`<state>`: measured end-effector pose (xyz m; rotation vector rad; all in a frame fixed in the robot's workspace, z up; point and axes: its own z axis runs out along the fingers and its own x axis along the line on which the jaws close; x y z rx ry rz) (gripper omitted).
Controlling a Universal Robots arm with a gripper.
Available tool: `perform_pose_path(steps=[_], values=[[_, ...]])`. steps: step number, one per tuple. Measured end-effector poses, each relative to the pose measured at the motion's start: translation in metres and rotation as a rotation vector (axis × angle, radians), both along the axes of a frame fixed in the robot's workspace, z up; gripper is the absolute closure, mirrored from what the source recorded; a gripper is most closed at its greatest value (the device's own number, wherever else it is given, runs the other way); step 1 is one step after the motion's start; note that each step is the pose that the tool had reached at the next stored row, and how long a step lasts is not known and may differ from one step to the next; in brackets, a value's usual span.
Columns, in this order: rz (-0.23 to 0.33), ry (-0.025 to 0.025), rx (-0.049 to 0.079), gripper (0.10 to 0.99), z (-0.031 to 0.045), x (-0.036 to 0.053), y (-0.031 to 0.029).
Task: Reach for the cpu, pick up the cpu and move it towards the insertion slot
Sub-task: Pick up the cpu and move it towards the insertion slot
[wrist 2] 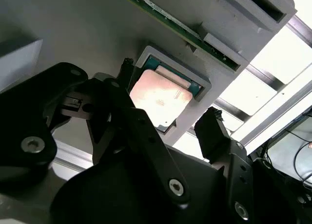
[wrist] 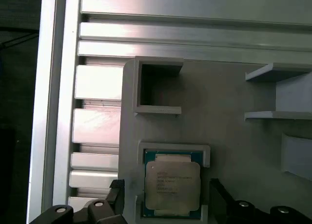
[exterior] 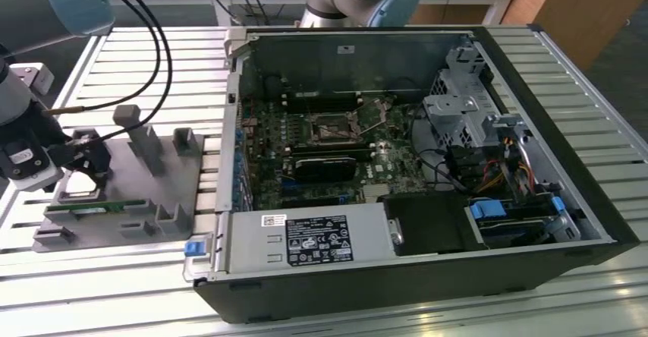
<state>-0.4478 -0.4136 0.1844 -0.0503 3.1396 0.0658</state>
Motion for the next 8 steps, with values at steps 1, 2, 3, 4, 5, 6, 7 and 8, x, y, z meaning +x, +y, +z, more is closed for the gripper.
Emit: perform_pose_path(steps=[1, 2, 3, 4, 5, 6, 7, 8], values=[[0.0, 0.0, 0.0, 0.306, 0.0, 0.0, 0.0], [0.0, 0.0, 0.0, 0.306, 0.0, 0.0, 0.0], [0.0, 0.0, 0.0, 0.306, 0.0, 0.0, 0.0], [0.0, -0.0001, 0.0, 0.306, 0.0, 0.0, 0.0], [0.0, 0.0, 0.0, 0.306, 0.0, 0.0, 0.0], [0.0, 0.0, 0.0, 0.306, 0.0, 0.0003, 0.0], [0.0, 0.0, 0.0, 0.306, 0.0, 0.0005, 0.0], [0.0, 0.0, 0.0, 0.306, 0.0, 0.0005, 0.0]])
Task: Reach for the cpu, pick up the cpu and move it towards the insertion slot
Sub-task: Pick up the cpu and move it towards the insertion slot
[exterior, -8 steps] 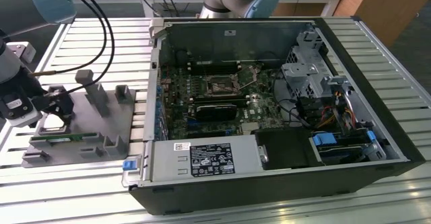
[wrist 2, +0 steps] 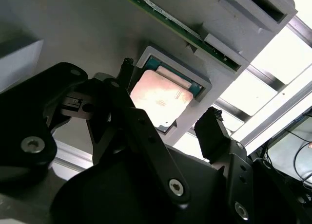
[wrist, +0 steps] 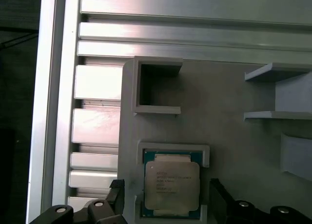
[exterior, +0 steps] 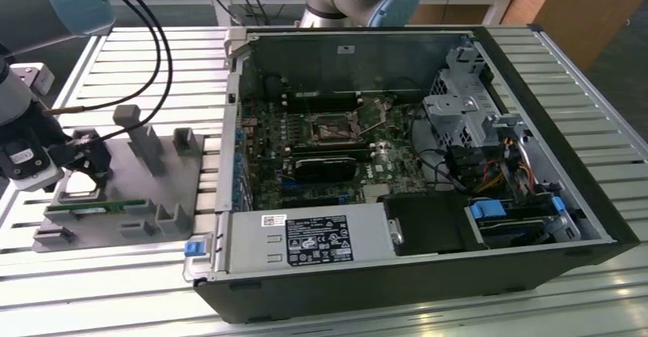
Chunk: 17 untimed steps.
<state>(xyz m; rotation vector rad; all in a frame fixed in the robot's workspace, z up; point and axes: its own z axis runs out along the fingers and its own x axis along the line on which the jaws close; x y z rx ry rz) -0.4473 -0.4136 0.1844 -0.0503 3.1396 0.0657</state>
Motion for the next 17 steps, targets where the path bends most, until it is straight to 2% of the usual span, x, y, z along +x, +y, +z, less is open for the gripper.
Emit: perform_pose_path(steps=[14, 16, 17], values=[[0.0, 0.0, 0.0, 0.306, 0.0, 0.002, 0.0042], [0.0, 0.0, 0.0, 0.318, -0.0001, 0.0024, 0.0042], [0.0, -0.0001, 0.0, 0.388, -0.0001, 0.0028, 0.0042]])
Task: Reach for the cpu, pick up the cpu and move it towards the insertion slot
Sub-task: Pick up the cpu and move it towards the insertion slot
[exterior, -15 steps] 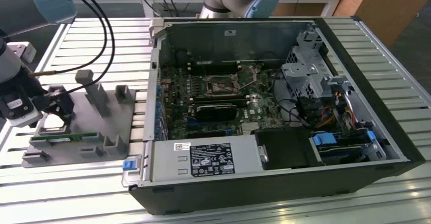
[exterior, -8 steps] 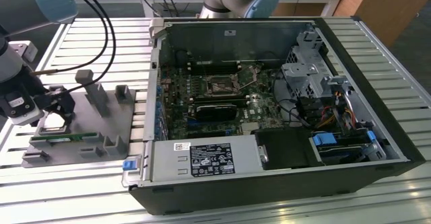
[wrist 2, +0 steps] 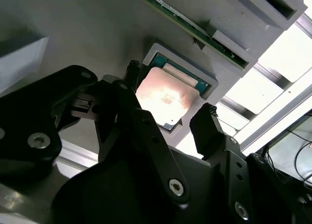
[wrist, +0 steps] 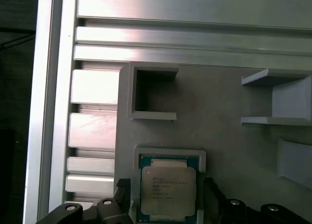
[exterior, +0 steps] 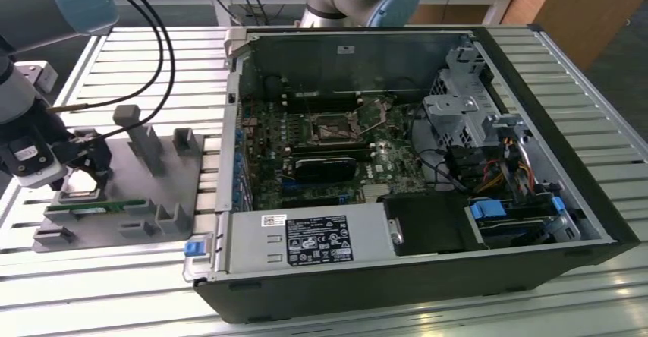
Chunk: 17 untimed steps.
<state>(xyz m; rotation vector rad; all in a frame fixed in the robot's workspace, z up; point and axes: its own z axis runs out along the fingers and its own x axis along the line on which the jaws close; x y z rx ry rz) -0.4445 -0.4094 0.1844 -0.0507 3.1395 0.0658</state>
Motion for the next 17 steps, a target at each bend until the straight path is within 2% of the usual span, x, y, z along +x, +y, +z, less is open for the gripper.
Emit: perform_pose_path(steps=[8, 9, 17], values=[[0.0, 0.0001, 0.0, 0.404, 0.0, 0.0027, 0.0], [0.0, 0.0001, 0.0, 0.475, 0.0, 0.003, 0.0], [0.002, 0.0002, 0.0, 0.475, 0.0001, 0.0034, 0.0]])
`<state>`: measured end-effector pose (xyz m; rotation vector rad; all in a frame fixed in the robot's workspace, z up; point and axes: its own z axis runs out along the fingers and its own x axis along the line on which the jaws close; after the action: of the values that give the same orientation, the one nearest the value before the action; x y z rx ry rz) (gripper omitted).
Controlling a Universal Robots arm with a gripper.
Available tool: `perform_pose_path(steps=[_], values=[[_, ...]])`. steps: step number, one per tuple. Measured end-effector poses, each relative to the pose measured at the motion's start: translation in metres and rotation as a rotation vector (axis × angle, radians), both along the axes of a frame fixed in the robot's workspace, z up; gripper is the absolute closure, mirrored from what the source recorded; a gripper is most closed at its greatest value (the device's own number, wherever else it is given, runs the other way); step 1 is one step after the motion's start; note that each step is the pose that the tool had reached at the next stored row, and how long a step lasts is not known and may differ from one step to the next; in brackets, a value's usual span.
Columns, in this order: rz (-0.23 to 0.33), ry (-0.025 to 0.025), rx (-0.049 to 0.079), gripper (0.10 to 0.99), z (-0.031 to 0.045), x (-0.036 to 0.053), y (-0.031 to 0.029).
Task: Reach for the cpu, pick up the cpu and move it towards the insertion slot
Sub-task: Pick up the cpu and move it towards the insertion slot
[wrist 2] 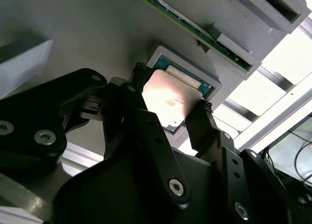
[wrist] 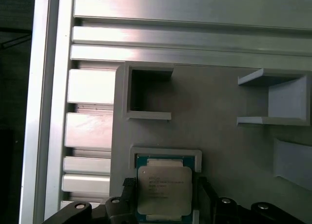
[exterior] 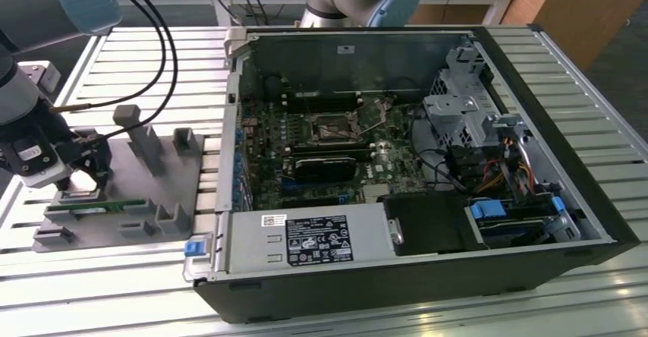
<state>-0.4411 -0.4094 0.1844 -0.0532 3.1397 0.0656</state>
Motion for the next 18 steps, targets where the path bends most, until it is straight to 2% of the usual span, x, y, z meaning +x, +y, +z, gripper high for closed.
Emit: perform_pose_path(steps=[18], values=[[0.0, -0.0002, 0.0, 0.475, -0.0001, -0.0015, 0.0019]])
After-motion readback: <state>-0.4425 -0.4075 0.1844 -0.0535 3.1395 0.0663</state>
